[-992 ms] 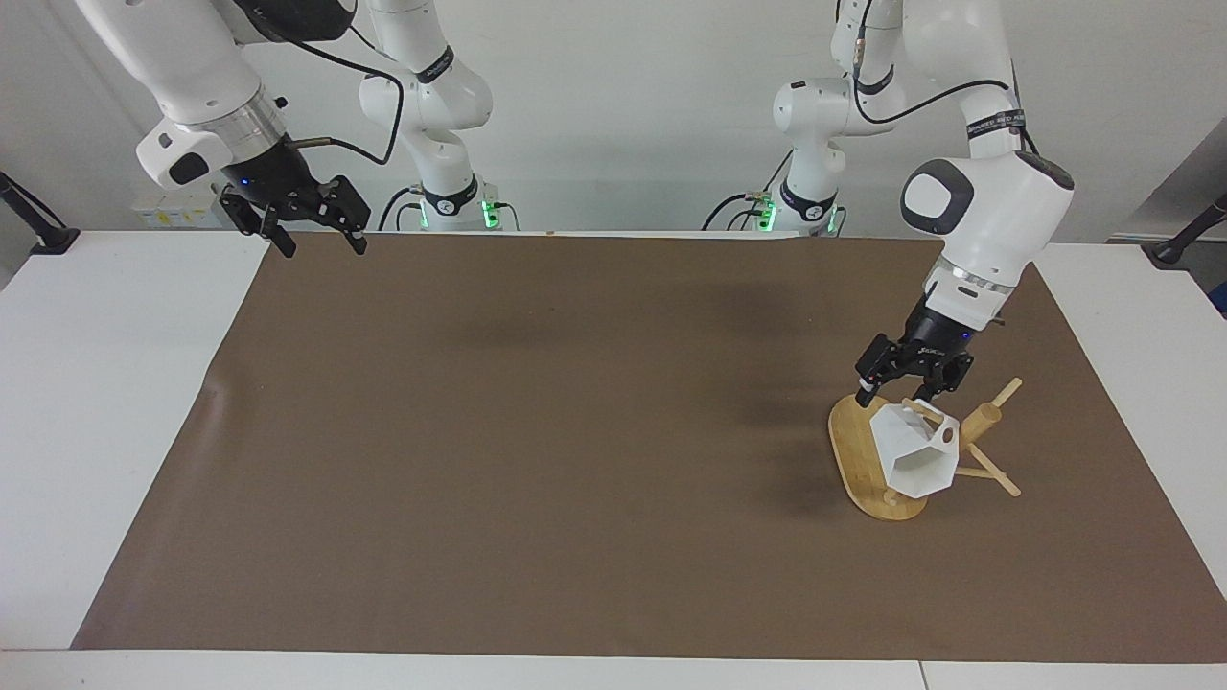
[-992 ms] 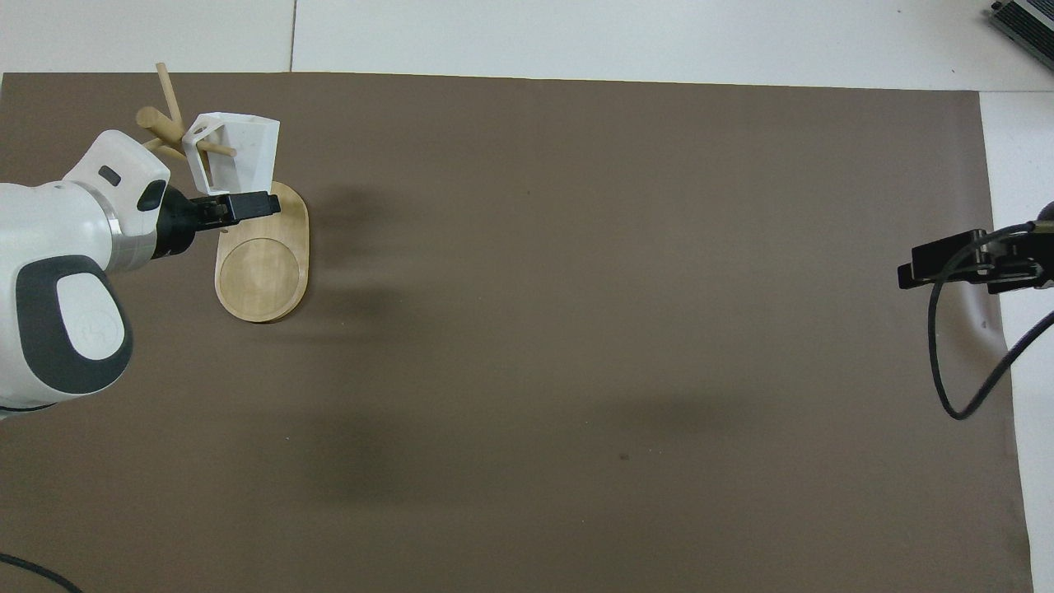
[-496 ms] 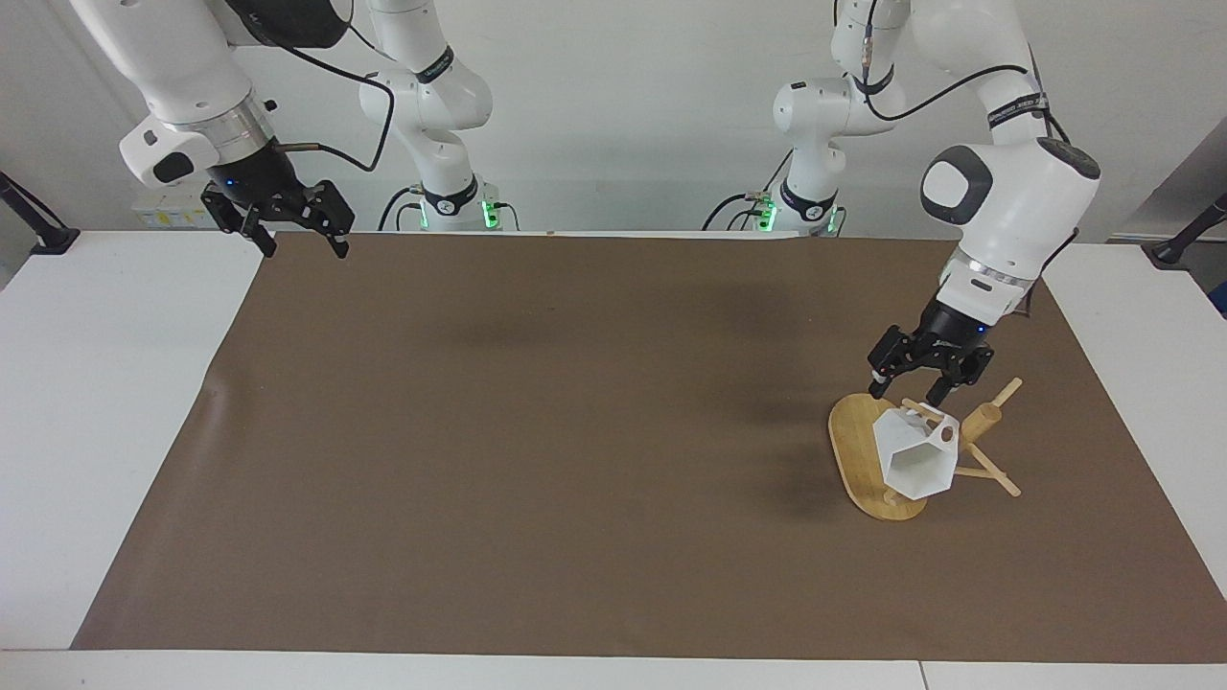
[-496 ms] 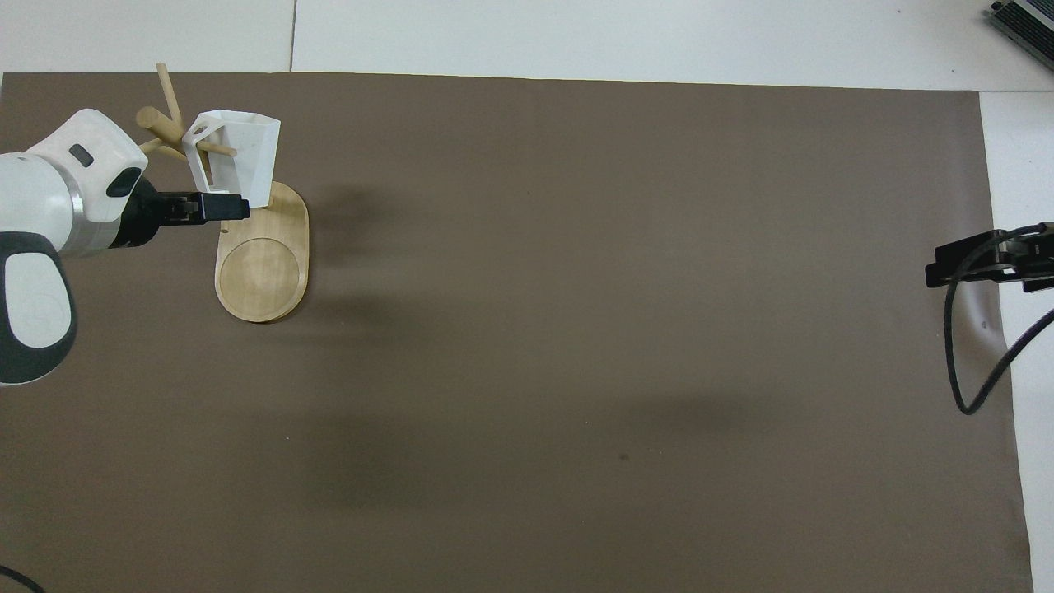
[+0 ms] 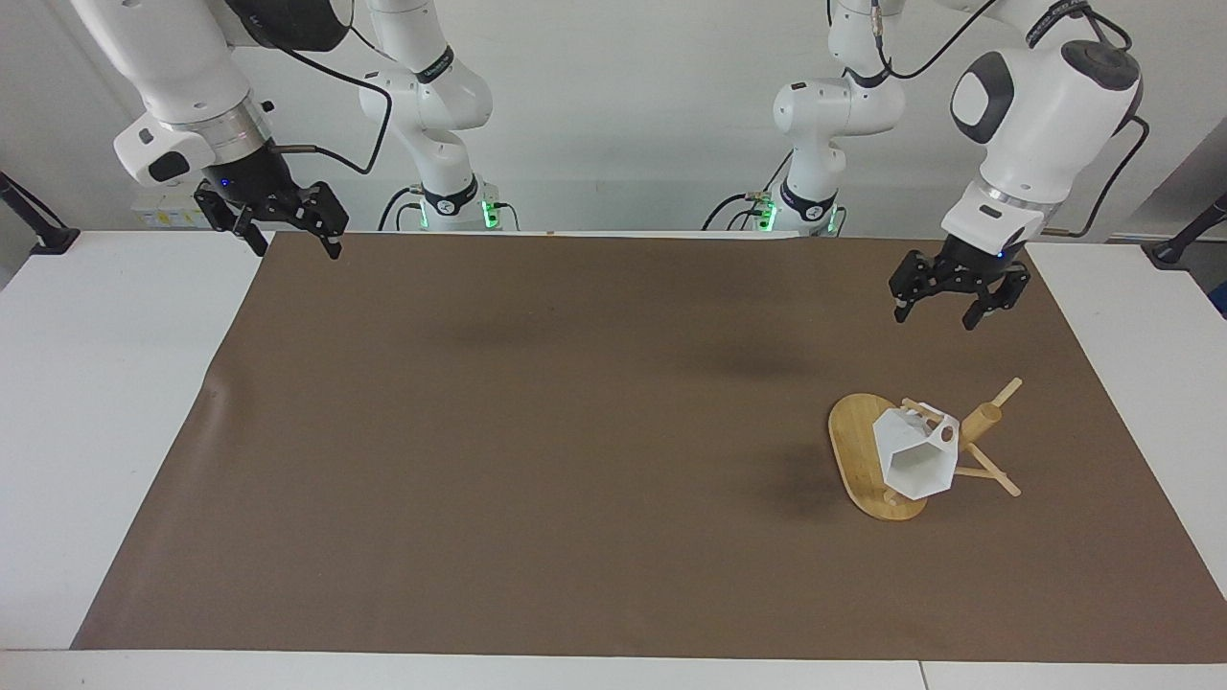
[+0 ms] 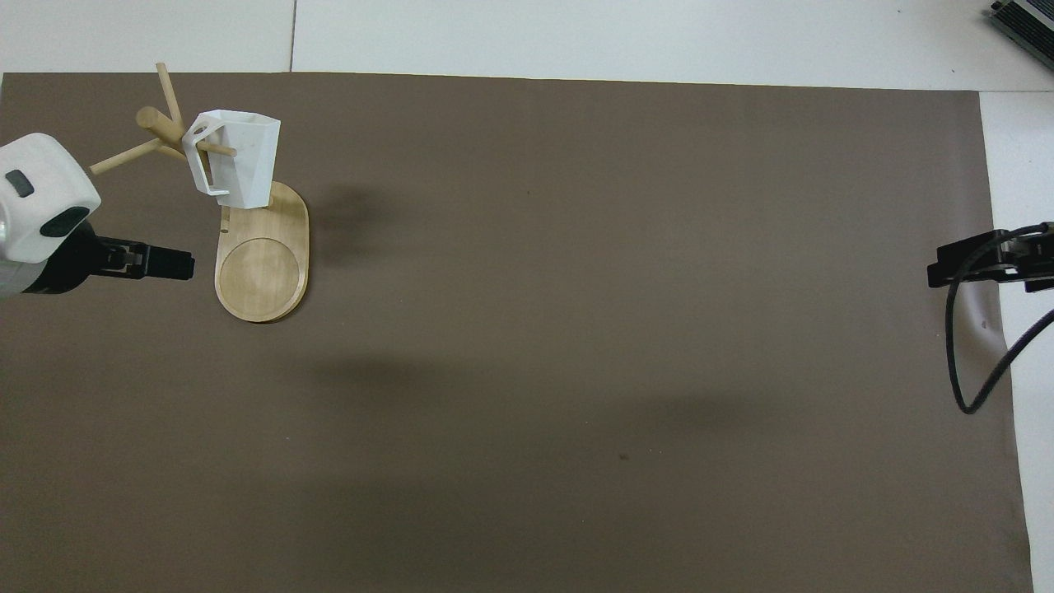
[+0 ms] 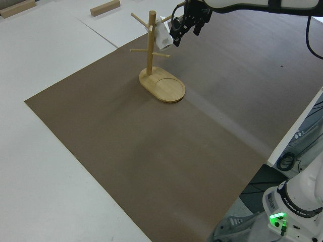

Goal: Hang cup on rack
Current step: 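Open the left gripper and draw it back from the cup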

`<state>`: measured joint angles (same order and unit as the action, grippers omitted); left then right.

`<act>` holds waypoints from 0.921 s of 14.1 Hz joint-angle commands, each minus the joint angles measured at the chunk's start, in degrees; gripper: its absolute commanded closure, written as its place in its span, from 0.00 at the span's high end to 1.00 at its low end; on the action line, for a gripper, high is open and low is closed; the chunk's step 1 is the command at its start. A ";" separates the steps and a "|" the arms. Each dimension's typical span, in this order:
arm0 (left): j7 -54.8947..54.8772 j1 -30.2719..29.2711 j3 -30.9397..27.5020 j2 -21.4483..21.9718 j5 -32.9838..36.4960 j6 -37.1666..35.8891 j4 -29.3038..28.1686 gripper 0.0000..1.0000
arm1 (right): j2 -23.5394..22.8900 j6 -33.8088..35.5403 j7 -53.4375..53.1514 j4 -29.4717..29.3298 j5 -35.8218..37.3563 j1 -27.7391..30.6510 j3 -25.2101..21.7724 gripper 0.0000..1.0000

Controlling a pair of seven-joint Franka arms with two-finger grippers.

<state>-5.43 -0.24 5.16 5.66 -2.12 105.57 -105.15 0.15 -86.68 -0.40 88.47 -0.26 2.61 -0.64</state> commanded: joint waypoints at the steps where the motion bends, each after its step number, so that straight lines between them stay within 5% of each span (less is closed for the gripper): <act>1: 0.68 -0.38 0.47 -1.43 2.04 -7.73 8.09 1.00 | 0.99 -0.60 -0.22 1.18 0.00 0.56 0.55 1.00; 6: 0.59 0.06 0.56 -6.53 2.21 -17.92 19.96 1.00 | 0.90 -0.60 -0.22 1.18 0.00 0.56 0.55 1.00; 13: 0.86 0.59 0.82 -5.30 3.35 -17.68 17.08 1.00 | 0.90 -0.60 -0.22 1.27 0.09 0.56 0.55 1.00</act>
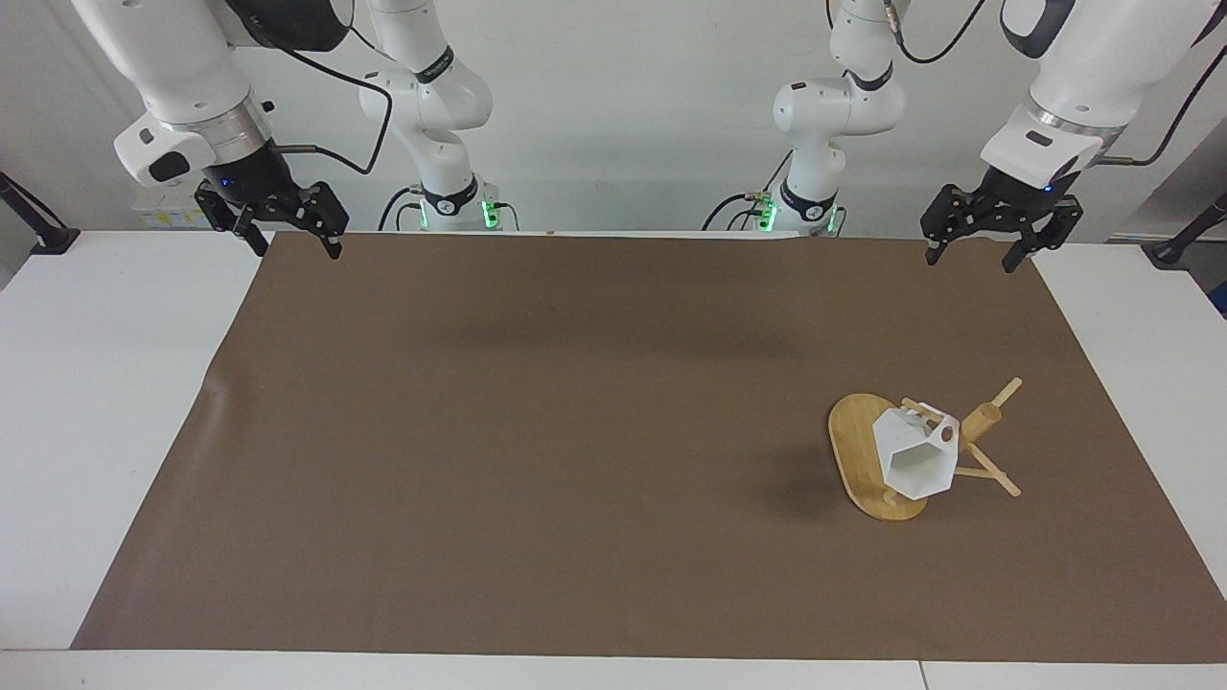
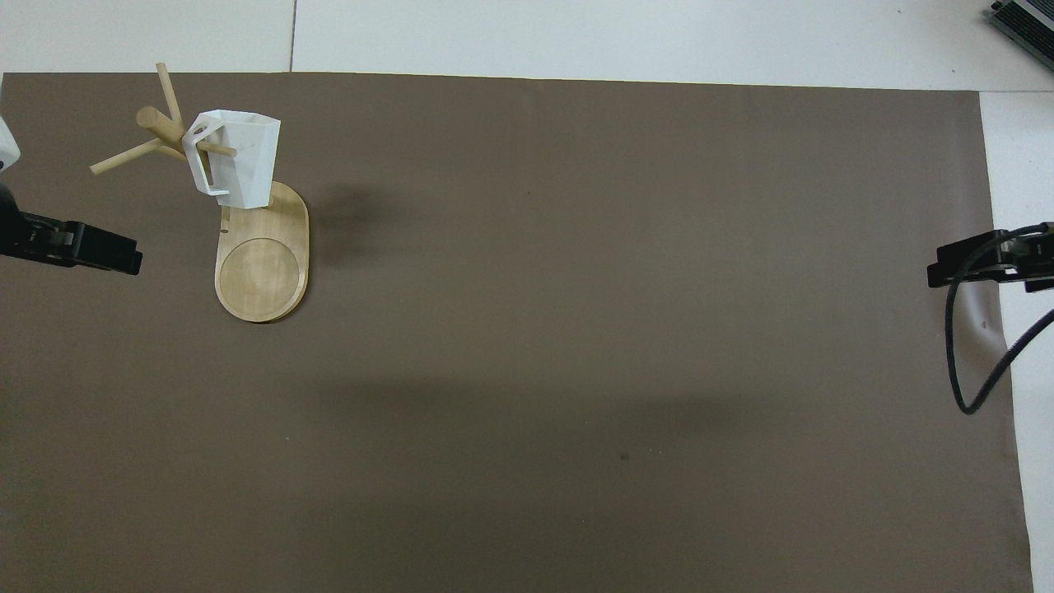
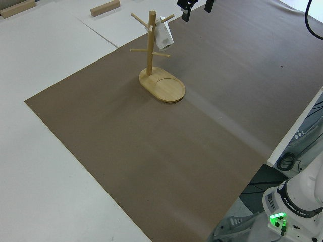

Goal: Hang cup on rack

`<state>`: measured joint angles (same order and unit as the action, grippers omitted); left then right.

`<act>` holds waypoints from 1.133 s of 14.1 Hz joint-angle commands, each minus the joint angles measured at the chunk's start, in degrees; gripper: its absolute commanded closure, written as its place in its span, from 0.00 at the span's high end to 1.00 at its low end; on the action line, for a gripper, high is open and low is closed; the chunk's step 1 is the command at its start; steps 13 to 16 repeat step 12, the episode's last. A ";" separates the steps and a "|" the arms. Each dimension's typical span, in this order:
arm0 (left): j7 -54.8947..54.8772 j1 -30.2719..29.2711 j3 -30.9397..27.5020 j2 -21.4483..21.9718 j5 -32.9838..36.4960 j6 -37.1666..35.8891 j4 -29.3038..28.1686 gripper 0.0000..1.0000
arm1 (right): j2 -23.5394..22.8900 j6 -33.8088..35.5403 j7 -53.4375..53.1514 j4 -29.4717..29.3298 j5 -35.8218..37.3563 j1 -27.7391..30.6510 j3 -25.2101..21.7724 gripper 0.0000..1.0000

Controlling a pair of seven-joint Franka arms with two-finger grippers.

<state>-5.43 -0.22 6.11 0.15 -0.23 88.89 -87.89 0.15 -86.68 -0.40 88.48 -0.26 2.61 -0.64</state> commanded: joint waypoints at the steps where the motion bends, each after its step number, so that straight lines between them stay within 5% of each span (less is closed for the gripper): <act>1: 0.77 0.57 -0.13 0.20 1.37 -1.00 -0.18 1.00 | 0.90 -0.60 -0.22 1.17 0.09 0.56 0.55 1.00; 16: 0.86 0.31 -0.13 0.99 1.37 -0.38 -1.76 1.00 | 0.90 -0.60 -0.22 1.17 0.09 0.56 0.55 1.00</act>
